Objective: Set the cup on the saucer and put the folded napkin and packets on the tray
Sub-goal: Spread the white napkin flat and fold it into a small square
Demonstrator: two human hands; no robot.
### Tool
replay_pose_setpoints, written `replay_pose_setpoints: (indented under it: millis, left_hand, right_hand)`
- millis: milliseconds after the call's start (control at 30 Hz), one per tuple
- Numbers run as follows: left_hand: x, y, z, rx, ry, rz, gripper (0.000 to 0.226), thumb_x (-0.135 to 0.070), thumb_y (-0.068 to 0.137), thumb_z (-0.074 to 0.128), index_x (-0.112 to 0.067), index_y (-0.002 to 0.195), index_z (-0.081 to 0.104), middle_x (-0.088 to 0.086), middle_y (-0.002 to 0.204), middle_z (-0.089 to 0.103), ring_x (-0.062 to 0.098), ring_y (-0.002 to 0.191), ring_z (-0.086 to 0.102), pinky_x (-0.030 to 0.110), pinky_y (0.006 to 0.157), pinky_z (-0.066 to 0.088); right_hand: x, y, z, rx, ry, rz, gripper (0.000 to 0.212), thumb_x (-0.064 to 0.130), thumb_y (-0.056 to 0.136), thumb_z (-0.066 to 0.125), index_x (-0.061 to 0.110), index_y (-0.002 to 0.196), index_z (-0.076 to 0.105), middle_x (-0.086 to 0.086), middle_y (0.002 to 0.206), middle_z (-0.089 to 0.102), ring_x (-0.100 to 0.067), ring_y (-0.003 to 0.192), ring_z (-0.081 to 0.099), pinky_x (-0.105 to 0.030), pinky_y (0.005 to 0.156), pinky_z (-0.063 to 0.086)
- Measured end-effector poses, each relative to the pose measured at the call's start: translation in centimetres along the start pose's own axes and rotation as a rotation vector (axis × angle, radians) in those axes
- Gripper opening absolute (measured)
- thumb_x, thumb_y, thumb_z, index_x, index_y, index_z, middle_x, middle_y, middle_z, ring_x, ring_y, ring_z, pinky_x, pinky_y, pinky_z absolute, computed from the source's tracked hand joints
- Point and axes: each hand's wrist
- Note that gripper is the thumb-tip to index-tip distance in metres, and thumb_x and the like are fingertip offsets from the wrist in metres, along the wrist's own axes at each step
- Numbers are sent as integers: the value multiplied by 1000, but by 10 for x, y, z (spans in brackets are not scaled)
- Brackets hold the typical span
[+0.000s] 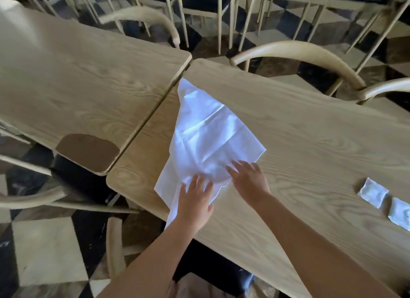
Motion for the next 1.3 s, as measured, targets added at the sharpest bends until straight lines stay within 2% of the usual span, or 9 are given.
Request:
replay_pose_setpoints:
  millis: [200, 333, 433, 533, 633, 733, 900, 1033, 1300]
  left_hand:
    - [5, 3, -19, -4, -153, 96, 35, -26, 91, 43, -20, 125, 49, 3, 135, 46, 20, 127, 40, 36, 89, 40]
    - [12, 3, -56, 98, -341, 81, 20, -24, 90, 49, -10, 101, 60, 2, 87, 56, 24, 89, 56, 31, 67, 40]
    - [22, 4, -94, 96, -465, 153, 22, -13, 86, 54, -3, 66, 53, 13, 64, 48, 25, 64, 47, 31, 56, 30]
    - [34, 2, -137, 122, -458, 273, 20, -8, 86, 55, 3, 71, 62, 18, 70, 63, 21, 65, 53, 23, 55, 29]
    - [44, -4, -180, 130, -520, 379, 18, -4, 88, 56, 3, 76, 67, 0, 61, 57, -2, 55, 50, 12, 52, 31]
    - [51, -11, -216, 168, -507, 487, 28, -8, 89, 55, -1, 62, 56, -2, 55, 33, 4, 48, 29, 19, 49, 22]
    - [74, -17, -258, 180, -458, 506, 13, -18, 86, 61, -12, 84, 73, 2, 71, 68, 7, 64, 51, 23, 62, 39]
    - [90, -22, -278, 116, -380, 494, 22, -17, 82, 64, -32, 67, 68, -28, 64, 64, -14, 67, 60, 5, 59, 44]
    - [109, -30, -291, 17, -294, 541, 27, -20, 80, 67, -38, 60, 64, -20, 63, 65, -11, 64, 58, 6, 56, 41]
  right_hand:
    - [-5, -14, -7, -108, 44, 0, 28, 9, 39, 86, 20, 59, 70, 3, 73, 73, -17, 65, 69, -32, 74, 56]
    - [-6, -25, -25, -61, 269, 161, 11, 14, 86, 53, 11, 81, 62, -9, 69, 67, -27, 72, 62, -35, 97, 37]
    - [-9, -35, -46, -158, 520, 235, 11, 14, 87, 54, 11, 81, 63, -10, 72, 70, -31, 71, 62, -33, 72, 43]
    - [-16, -47, -77, -127, 680, 266, 5, 19, 84, 60, 17, 80, 62, 6, 83, 70, -15, 83, 64, -28, 64, 44]
    - [-19, -61, -104, -163, 653, 230, 5, 12, 81, 62, 15, 77, 62, 3, 77, 66, -17, 78, 65, -19, 60, 36]
    - [-16, -73, -124, -199, 577, 226, 4, 10, 82, 63, 9, 80, 67, -7, 80, 67, -24, 76, 62, -20, 60, 31]
    - [-8, -94, -161, -247, 606, 311, 6, 14, 84, 62, 11, 83, 67, -2, 77, 68, -21, 77, 64, -24, 65, 41]
    - [-9, -108, -213, -407, 547, 316, 3, 13, 84, 63, 13, 83, 66, 3, 70, 63, -15, 66, 58, -15, 55, 34]
    - [-18, -145, -288, -528, 464, 358, 5, 19, 82, 65, 21, 81, 69, 11, 68, 64, -11, 67, 60, -12, 59, 41]
Point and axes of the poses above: each hand's wrist, its own y-axis towards the middle knuckle, its own z-axis out of the palm, x = y × z
